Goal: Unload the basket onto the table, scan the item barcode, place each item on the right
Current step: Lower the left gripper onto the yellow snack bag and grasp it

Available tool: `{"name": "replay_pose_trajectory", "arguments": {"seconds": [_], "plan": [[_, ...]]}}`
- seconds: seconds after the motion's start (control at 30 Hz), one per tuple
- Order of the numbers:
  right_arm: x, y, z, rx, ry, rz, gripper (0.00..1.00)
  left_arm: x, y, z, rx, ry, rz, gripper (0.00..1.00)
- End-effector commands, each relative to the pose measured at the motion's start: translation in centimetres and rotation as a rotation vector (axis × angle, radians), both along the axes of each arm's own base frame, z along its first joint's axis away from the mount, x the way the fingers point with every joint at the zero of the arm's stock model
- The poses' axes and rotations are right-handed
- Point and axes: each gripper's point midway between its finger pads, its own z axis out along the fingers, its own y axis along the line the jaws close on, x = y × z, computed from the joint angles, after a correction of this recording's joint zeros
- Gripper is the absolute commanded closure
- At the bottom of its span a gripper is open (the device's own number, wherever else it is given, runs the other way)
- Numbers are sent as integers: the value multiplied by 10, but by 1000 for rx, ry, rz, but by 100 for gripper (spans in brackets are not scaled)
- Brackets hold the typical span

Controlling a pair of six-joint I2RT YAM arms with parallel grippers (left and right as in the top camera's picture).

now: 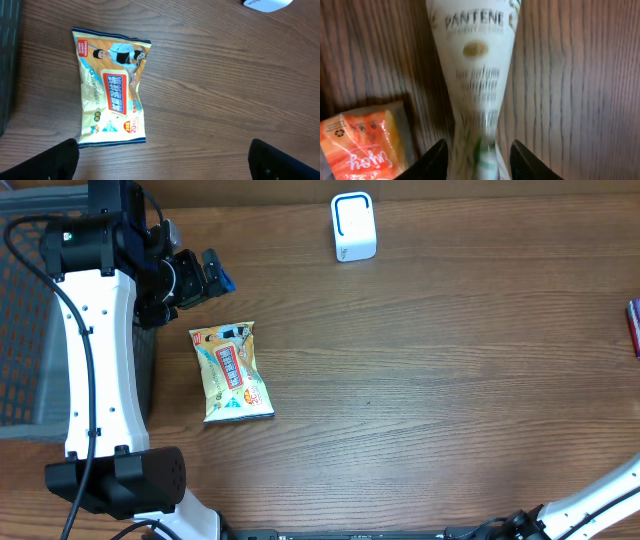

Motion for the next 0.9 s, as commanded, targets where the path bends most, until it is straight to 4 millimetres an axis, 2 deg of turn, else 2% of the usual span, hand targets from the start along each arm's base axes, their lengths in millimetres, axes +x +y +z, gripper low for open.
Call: {"name": "replay_pose_trajectory", "arguments": {"seconds": [0.0,0.13,0.2,0.27,0.37,0.43,0.47,0.53,0.57,0.63,0.73,0.83,0.87], "plan": [[4,-6,32,-46,-44,2,57,0,0,-1,5,1,-10,0],[20,0,66,-41,-161,18,57,0,0,-1,5,1,-10,0],[38,8,89,-23,-270,82,51,0,0,-1,5,1,-10,0],[61,25,111,29,-412,188,39,0,0,-1,5,1,-10,0],[100,64,146,145,-665,362,30,0,0,-1,5,1,-10,0],[123,96,167,216,-798,497,24,0,0,-1,5,1,-11,0],[140,125,178,271,-872,632,19,0,0,-1,5,1,-10,0],[155,161,182,333,-903,769,10,0,0,-1,5,1,-10,0],[161,178,180,357,-892,823,4,0,0,-1,5,1,-11,0],[171,211,176,396,-872,925,0,0,0,-1,5,1,-10,0],[185,272,166,475,-829,1081,0,0,0,-1,5,1,-10,0],[195,340,153,556,-778,1212,1,0,0,-1,5,1,-11,0],[197,373,146,591,-761,1275,1,0,0,-1,5,1,-10,0]]}}
